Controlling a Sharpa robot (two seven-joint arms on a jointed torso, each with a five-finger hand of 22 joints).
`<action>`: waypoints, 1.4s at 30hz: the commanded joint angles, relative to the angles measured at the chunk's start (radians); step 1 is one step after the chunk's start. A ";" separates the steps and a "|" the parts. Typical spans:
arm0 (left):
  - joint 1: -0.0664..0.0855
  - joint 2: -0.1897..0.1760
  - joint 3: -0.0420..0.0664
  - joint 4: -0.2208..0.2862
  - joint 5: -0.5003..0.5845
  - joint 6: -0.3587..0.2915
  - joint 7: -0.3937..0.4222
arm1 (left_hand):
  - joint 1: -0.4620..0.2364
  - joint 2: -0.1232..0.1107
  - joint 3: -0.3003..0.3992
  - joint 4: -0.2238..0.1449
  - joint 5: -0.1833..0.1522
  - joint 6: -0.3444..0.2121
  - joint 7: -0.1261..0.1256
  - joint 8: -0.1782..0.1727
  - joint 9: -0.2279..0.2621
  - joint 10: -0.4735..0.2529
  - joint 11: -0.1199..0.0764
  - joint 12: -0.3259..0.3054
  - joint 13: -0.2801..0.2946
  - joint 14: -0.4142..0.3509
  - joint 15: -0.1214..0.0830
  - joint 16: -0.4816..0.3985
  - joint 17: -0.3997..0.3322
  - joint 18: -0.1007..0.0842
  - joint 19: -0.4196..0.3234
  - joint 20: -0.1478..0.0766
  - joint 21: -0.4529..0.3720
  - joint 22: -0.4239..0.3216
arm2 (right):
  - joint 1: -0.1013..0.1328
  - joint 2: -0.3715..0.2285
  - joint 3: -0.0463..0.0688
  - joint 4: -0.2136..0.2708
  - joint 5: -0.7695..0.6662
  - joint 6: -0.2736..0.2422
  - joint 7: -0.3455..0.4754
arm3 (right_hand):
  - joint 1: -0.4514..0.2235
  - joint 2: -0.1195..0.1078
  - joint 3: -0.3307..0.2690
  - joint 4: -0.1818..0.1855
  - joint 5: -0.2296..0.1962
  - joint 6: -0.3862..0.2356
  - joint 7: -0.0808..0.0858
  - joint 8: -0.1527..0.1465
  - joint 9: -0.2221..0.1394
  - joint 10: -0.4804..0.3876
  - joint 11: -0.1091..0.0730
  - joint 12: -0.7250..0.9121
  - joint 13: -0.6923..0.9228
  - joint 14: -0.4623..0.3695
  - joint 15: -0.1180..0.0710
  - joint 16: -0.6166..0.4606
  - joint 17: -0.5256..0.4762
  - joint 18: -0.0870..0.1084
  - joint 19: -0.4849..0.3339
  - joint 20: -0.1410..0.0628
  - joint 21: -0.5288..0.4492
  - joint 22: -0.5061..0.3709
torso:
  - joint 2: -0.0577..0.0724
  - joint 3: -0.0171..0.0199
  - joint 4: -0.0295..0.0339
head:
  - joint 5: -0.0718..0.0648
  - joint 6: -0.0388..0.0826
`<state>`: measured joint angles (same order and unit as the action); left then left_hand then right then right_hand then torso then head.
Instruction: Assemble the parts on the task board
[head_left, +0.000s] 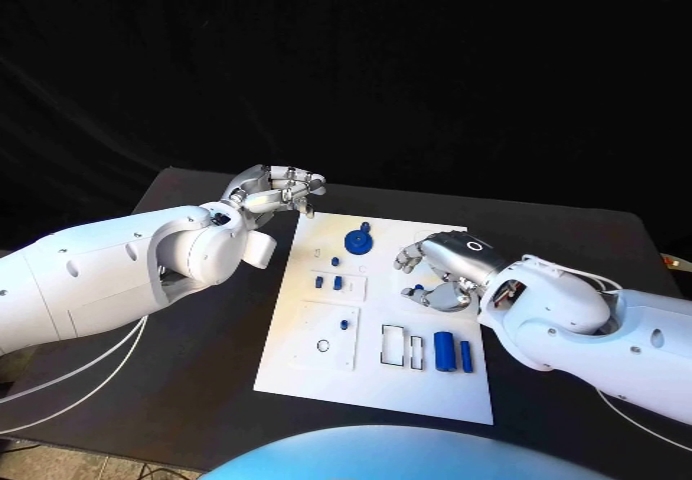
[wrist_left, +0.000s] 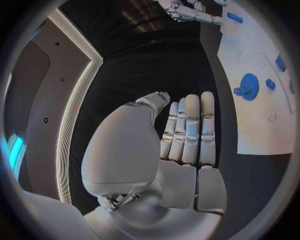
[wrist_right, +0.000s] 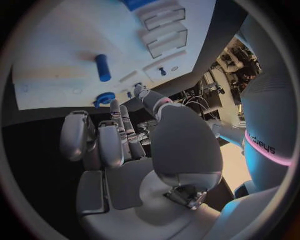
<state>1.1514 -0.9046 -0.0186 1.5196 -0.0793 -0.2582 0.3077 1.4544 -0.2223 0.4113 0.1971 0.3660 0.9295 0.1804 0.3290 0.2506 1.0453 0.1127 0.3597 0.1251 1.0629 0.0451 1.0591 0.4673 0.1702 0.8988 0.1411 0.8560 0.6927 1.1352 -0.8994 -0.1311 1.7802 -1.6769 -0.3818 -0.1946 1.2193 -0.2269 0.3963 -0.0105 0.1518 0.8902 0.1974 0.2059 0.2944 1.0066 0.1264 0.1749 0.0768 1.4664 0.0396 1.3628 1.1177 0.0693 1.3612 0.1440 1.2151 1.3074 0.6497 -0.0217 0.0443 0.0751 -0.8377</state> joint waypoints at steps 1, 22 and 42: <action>0.000 0.000 0.000 0.003 -0.009 0.024 0.010 | 0.009 0.000 -0.002 -0.002 -0.001 -0.005 -0.001 -0.006 -0.001 -0.008 0.002 0.003 -0.001 -0.005 -0.001 -0.006 -0.001 0.012 -0.002 0.001 -0.005 -0.001 | 0.008 -0.016 -0.001 -0.004 0.041 0.117 0.022 | 0.042 0.027 -0.117 0.023 0.006 -0.013 0.000 -0.009 -0.001 -0.029 0.001 0.014 -0.006 0.010 0.004 -0.002 -0.010 0.022 -0.014 0.002 -0.024 0.008 | 0.001 0.0001 0.0006 | -0.004 0.004; 0.000 0.000 0.000 0.003 -0.015 0.024 0.014 | 0.010 0.000 -0.002 -0.003 -0.001 -0.005 -0.001 -0.005 -0.001 -0.007 0.001 0.004 -0.001 -0.006 -0.001 -0.006 -0.001 0.012 -0.002 0.002 -0.005 -0.001 | -0.002 0.003 -0.007 -0.065 0.046 0.162 0.027 | 0.149 0.101 -0.140 0.060 -0.029 0.040 -0.022 -0.001 0.000 0.010 -0.015 0.088 -0.007 0.017 -0.012 0.016 0.001 0.013 0.023 -0.012 0.015 0.043 | 0.002 -0.0004 0.0034 | -0.005 0.001; 0.000 -0.001 0.000 0.003 -0.015 0.024 0.011 | 0.010 0.001 -0.002 -0.003 -0.001 -0.004 -0.001 -0.005 0.000 -0.007 0.001 0.005 0.000 -0.006 -0.001 -0.006 -0.002 0.012 -0.002 0.002 -0.006 -0.001 | -0.014 0.032 -0.009 -0.087 0.060 0.140 0.018 | 0.121 0.063 0.087 0.087 -0.050 0.118 -0.038 -0.003 -0.005 0.117 -0.034 0.039 -0.010 0.026 -0.028 0.041 0.030 0.000 0.055 -0.028 0.066 0.087 | 0.003 0.0008 0.0023 | -0.002 -0.003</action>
<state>1.1513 -0.9062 -0.0194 1.5203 -0.0906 -0.2502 0.3100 1.4544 -0.2223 0.4113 0.1971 0.3660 0.9295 0.1803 0.3291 0.2507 1.0454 0.1127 0.3597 0.1251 1.0629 0.0451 1.0591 0.4665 0.1703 0.8987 0.1412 0.8561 0.6929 1.1236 -0.8690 -0.1392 1.6947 -1.6148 -0.2401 -0.1735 1.3412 -0.1571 0.4782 0.0762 0.1079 0.9987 0.1590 0.2012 0.2881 1.1144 0.0940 0.2182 0.0671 1.4665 0.0174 1.4001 1.1469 0.0849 1.4093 0.1181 1.2749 1.3078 0.6518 -0.0211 0.0463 0.0727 -0.8406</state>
